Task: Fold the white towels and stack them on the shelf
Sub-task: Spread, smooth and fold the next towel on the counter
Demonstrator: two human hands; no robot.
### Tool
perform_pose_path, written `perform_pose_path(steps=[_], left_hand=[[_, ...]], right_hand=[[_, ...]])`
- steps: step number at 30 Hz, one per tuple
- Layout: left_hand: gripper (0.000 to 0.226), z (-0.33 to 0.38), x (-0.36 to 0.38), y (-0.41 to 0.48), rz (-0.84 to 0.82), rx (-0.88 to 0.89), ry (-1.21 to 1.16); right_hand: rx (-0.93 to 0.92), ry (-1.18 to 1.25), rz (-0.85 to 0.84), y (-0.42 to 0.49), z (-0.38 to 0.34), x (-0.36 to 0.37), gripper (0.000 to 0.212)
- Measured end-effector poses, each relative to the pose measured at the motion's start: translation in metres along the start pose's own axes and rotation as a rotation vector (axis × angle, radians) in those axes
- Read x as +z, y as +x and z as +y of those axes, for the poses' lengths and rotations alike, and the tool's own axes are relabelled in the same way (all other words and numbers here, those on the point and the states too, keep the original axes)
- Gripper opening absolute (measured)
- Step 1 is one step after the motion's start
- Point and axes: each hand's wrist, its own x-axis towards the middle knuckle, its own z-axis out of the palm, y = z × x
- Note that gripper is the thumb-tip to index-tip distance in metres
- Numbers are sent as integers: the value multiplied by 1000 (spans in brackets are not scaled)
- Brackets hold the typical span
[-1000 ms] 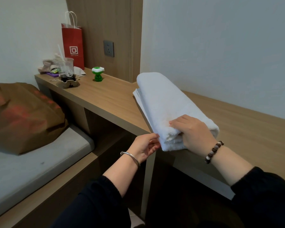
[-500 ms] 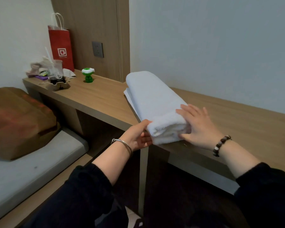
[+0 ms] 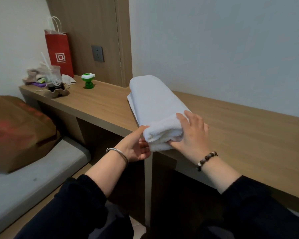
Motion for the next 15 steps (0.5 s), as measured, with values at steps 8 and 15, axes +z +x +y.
perform_pose_path(steps=[8, 15], left_hand=[[13, 4, 11, 2, -30, 68, 83], [13, 4, 15, 1, 14, 90, 49]], right_hand=[[-129, -106, -139, 9, 11, -9, 84], [-347, -108, -42, 17, 18, -22, 59]])
